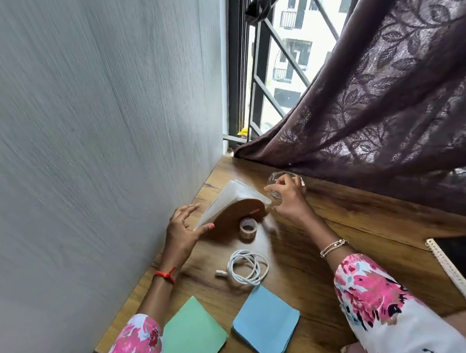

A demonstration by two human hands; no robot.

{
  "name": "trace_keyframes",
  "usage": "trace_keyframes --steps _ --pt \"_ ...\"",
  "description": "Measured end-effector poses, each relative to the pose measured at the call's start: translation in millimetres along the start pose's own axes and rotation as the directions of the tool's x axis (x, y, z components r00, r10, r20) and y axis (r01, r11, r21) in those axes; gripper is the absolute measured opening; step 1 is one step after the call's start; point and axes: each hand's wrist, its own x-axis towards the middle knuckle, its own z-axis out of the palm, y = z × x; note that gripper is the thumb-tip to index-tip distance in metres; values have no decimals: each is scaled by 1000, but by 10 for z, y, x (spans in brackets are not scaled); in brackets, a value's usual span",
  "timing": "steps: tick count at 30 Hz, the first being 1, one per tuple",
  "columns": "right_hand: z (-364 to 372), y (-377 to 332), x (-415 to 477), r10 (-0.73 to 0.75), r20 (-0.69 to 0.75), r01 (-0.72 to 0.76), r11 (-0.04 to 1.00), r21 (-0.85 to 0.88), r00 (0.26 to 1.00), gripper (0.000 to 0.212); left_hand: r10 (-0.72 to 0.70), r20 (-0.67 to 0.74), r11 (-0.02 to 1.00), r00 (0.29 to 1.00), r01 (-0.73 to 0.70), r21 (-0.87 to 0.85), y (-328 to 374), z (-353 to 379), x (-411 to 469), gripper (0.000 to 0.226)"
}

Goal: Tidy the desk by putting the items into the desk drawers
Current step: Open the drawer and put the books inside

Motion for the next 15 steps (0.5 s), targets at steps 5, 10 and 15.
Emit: trace_keyframes --steps 5,10,15 --pt "-51 -12 -253 42 17 -43 995 91 999 39 55 -86 993 995 -46 105 66 52 -144 61" --pt "-40 1 -692 174 33 -177 970 165 984 43 94 -24 982 995 -89 165 130 165 -340 72" --pt "-27 39 -1162 282 12 -281 946 164 959 42 133 86 944 987 -152 294 189 250 -581 74"
